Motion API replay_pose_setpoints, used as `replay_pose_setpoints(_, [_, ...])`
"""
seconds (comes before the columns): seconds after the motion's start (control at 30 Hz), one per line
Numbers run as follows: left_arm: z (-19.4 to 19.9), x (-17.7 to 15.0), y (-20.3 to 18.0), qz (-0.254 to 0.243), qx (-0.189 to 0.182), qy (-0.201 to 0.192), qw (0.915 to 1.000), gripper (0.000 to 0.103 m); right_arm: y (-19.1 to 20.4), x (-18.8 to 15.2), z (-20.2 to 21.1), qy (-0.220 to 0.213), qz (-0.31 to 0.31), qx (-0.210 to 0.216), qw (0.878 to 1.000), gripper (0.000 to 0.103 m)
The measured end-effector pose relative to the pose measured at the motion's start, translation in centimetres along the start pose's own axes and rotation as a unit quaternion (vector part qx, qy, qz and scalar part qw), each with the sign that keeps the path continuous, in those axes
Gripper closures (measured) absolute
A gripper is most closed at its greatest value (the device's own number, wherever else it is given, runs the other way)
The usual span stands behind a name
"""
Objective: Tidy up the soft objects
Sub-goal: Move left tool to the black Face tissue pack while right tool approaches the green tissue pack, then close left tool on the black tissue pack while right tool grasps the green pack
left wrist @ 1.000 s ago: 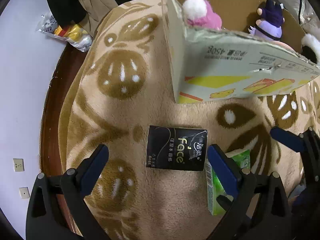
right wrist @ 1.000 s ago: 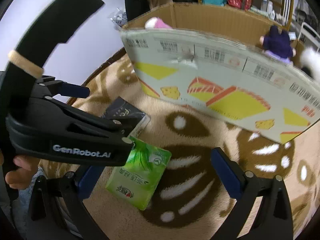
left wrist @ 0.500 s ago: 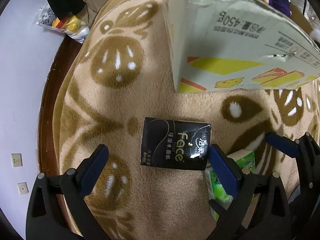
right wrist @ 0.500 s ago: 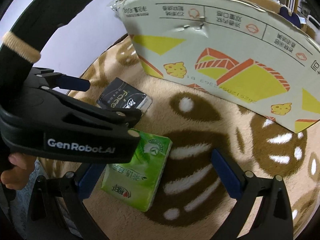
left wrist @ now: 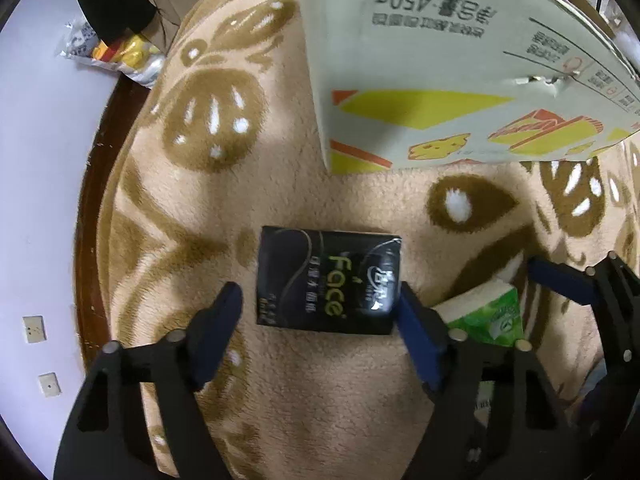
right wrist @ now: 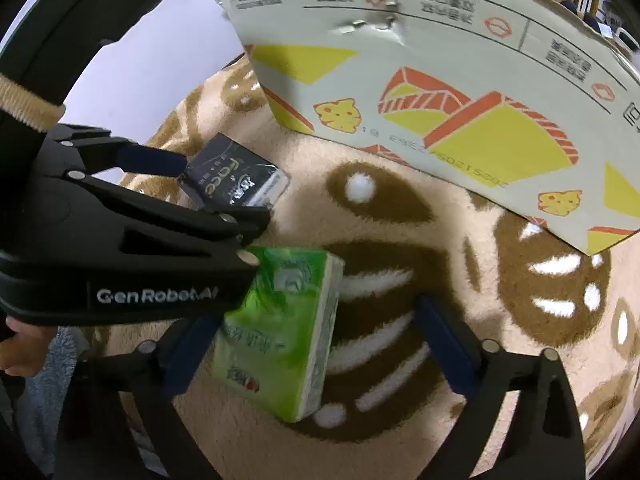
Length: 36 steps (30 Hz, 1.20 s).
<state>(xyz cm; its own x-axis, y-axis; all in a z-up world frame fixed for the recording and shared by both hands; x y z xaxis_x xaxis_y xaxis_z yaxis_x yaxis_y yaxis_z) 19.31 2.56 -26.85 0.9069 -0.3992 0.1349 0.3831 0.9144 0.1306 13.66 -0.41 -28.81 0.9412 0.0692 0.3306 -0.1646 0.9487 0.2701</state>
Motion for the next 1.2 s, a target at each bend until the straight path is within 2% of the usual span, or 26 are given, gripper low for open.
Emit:
replay_pose_setpoints(0.13, [0.1,-0.2,-0.1,0.006,-0.007,0.000,1.0000,0.038,-0.8,-0.2,0.4,0.000,-0.015,0.004,1.000,0.018])
replay_pose_setpoints(0.23, [0.3,-0.1,-0.2,0.003,-0.002,-0.007,1.0000,0.038,-1.3,-0.2,0.7,-0.001,-0.020,0.006,1.000,0.026])
replay_pose_setpoints(0.3, [0.4,-0.2,-0.3,0.001,0.000,-0.008,1.0000,0.038,-1.6,-0.3,1.0,-0.003,-0.025,0.010,1.000,0.035])
replay_pose_setpoints(0.37, [0.7,-0.3,-0.5,-0.001,0.002,-0.014,0.9999,0.038,-1.9,-0.3,1.4,-0.004,-0.031,0.017,0.999,0.039])
replay_pose_setpoints(0.53, [1.5,-0.6,-1.0,0.001,0.000,-0.023,0.9997,0.038,-2.3,-0.6,1.8,-0.008,-0.042,0.026,0.999,0.043])
replay_pose_setpoints(0.77, [2.4,-0.7,0.2,0.033,-0.006,-0.034,0.9988,0.039,-3.6,-0.8,4.3,-0.032,-0.029,-0.003,0.999,0.049])
replay_pose_setpoints(0.87, [3.5,-0.9,0.6,0.037,0.000,-0.052,0.9980,0.039,-4.1,-0.5,5.1,-0.044,-0.033,-0.006,0.998,0.050])
replay_pose_setpoints(1.0, [5.0,-1.3,0.9,0.057,-0.010,-0.070,0.9959,0.039,-5.2,-0.2,6.4,-0.062,-0.041,-0.012,0.997,0.052])
replay_pose_setpoints(1.2, [9.0,-1.7,1.1,0.050,0.016,-0.131,0.9900,0.039,-6.7,0.4,10.0,-0.101,-0.047,-0.007,0.994,0.054])
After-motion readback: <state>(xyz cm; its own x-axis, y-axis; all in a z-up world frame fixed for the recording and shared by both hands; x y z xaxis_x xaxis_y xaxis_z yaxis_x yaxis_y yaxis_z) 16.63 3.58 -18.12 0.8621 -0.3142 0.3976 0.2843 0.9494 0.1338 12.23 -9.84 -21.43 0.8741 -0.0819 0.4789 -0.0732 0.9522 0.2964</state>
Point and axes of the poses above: each gripper's, at about its wrist camera, not at the fingertips, and z roughly against the way its jaws point, y to its left, x to its top, the point moved 10 cm from there along -z, roughly the way its jaws point, and after that the axes turned 4 degrees about x, right-handed, at the moved point
